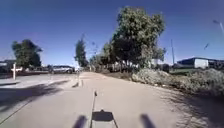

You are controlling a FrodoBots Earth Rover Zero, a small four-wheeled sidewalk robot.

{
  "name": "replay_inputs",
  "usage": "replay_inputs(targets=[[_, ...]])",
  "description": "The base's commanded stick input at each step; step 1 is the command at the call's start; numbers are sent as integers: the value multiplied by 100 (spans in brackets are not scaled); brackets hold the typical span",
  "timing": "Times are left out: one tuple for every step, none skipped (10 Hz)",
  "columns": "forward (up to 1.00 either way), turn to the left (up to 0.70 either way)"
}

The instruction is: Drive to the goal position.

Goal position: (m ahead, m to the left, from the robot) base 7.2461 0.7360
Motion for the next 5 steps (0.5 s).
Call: replay_inputs(targets=[[100,0],[100,0],[100,0],[100,0],[100,0]])
